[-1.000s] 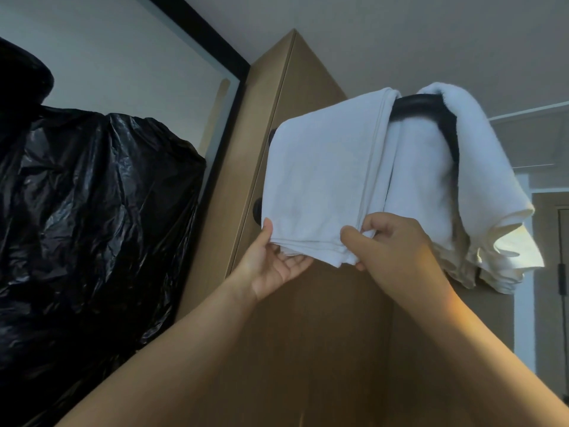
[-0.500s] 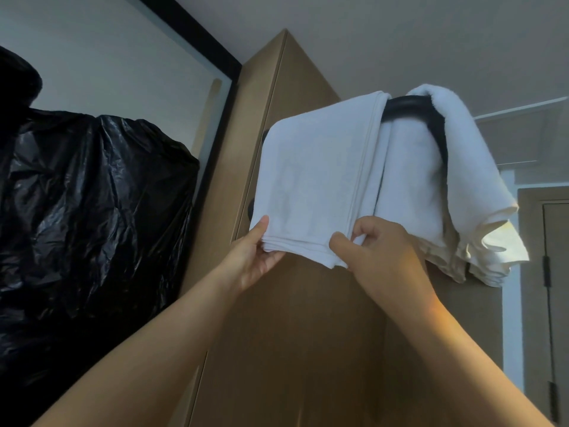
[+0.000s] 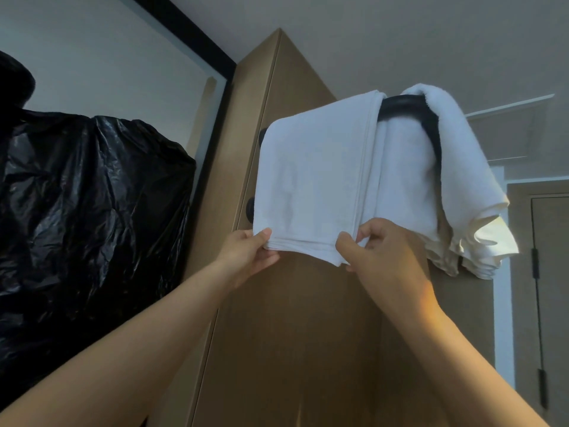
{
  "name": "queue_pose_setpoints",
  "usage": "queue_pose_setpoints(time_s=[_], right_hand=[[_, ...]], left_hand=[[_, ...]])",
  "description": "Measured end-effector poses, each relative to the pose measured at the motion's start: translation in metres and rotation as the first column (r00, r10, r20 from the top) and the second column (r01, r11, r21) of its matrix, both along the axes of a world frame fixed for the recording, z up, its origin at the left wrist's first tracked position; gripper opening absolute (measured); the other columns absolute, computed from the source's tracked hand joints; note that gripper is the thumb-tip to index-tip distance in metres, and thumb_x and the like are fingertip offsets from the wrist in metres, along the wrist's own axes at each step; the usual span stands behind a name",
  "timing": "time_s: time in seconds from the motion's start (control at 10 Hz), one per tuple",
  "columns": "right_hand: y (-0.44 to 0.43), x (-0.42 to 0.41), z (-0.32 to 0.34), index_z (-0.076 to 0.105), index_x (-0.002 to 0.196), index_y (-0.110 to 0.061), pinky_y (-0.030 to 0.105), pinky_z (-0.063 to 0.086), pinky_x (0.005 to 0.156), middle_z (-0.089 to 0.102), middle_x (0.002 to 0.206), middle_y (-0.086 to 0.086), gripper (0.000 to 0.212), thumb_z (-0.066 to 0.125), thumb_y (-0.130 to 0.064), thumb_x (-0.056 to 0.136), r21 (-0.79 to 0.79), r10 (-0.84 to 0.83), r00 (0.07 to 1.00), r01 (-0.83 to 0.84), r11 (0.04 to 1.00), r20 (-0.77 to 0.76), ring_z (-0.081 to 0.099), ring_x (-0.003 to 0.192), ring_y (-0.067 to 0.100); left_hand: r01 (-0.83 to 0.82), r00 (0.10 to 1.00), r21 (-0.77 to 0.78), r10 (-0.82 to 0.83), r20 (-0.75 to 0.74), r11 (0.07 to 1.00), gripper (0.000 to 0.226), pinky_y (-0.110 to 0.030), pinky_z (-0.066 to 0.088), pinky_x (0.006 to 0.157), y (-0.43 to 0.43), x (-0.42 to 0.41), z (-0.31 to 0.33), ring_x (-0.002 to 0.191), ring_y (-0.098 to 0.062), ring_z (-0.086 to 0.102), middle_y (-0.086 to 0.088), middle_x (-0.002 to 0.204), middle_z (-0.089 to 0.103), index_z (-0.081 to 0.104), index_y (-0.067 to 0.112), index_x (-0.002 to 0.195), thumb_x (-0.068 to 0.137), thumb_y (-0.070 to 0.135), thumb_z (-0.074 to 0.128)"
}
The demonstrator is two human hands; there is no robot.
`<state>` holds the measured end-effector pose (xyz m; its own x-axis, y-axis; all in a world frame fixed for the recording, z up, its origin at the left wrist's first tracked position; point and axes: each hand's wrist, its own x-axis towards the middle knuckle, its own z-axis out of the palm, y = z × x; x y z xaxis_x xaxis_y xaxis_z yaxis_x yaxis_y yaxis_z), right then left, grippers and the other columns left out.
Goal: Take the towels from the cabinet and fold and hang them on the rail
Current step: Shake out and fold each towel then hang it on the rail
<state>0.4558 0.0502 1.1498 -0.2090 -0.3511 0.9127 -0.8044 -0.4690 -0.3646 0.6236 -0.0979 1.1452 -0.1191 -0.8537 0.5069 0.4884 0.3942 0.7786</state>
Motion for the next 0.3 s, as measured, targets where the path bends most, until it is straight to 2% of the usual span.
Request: queue_pose_setpoints(time_s=[0.1,0.2,0.3], right_hand=[[0.0,0.0,-0.005,0.053,0.083,-0.028,0.03,0.048,0.058,0.066,0.068,0.001,0.017,0.064,-0.041,0.081,-0.011,0.028,0.999,-0.028,1.0,0.027,0.064,0.066,0.017],[0.006,0.002,-0.01,0.05,0.089,-0.031,0.03,0.05,0.06,0.067,0.073,-0.001,0.019,0.066,-0.04,0.082,0.007,0.081,0.993,-0.082,0.997,0.087,0.067,0.07,0.014],[0.019,-0.002,-0.021,0.053,0.1,-0.033,0.022,0.045,0.06,0.067,0.087,-0.013,0.024,0.067,-0.044,0.084,0.037,0.111,0.989,-0.115,0.993,0.096,0.064,0.08,0.001]], left_hand=[[-0.241,0.958,-0.043,0.245,0.152,0.97,0.034,-0.036,0.06,0.076,0.013,0.011,-0.014,0.091,-0.027,0.069,-0.017,0.103,0.068,0.059,0.001,0.107,0.093,0.032,0.063],[-0.442,0.794,-0.245,0.504,0.341,0.863,0.028,-0.04,0.059,0.077,0.032,0.024,-0.028,0.087,-0.026,0.069,-0.01,0.092,0.07,0.065,0.011,0.093,0.09,0.039,0.065],[-0.465,0.563,-0.523,0.695,0.448,0.714,0.019,-0.034,0.055,0.076,0.052,0.036,-0.042,0.084,-0.011,0.065,0.005,0.087,0.069,0.067,0.025,0.084,0.089,0.043,0.062]])
